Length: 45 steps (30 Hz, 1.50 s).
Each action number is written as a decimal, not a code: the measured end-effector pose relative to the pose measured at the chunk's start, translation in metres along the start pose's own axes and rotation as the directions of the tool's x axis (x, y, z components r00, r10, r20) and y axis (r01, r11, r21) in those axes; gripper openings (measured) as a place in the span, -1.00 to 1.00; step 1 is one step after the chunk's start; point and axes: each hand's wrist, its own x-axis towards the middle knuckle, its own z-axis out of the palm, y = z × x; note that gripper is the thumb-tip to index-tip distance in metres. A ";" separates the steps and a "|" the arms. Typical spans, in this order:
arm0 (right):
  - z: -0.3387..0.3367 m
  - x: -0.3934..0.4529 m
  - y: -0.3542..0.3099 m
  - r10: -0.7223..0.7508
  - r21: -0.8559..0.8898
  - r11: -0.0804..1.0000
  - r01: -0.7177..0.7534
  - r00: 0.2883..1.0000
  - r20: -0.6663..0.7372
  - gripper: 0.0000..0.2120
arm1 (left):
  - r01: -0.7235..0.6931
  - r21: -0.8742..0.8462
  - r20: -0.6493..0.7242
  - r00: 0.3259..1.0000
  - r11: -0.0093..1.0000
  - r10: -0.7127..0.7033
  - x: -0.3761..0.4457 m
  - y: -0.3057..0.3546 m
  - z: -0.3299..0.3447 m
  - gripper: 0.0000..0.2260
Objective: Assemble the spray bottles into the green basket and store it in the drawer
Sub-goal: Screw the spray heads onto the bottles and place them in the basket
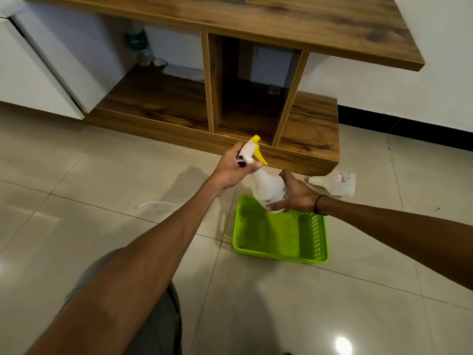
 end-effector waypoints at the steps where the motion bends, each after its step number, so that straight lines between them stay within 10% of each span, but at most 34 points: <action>1: 0.005 -0.001 -0.001 -0.023 -0.119 0.993 0.018 0.999 -0.042 -0.16 | -0.022 0.022 0.025 0.999 1.000 0.022 -0.002 0.003 0.004 -0.62; 6: 0.034 -0.001 -0.001 -0.099 -0.387 0.921 0.048 0.989 -0.111 0.01 | -0.125 0.186 0.154 0.983 0.975 0.097 -0.005 0.001 0.008 -0.69; 19: 0.072 0.011 0.023 0.138 -0.055 0.988 -0.142 0.988 -0.067 -0.45 | -0.160 0.554 0.234 0.972 0.817 0.031 -0.027 -0.038 0.006 -0.65; 25: 0.059 0.009 0.023 0.011 -0.202 0.978 -0.054 0.978 -0.209 -0.81 | -0.148 0.539 0.280 0.960 0.829 -0.011 -0.033 -0.031 -0.003 -0.45; 45: -0.019 0.018 0.046 -0.082 -0.371 0.921 -0.117 0.874 -0.480 -0.85 | -0.043 0.290 0.058 0.998 0.956 0.027 0.002 0.008 -0.017 -0.56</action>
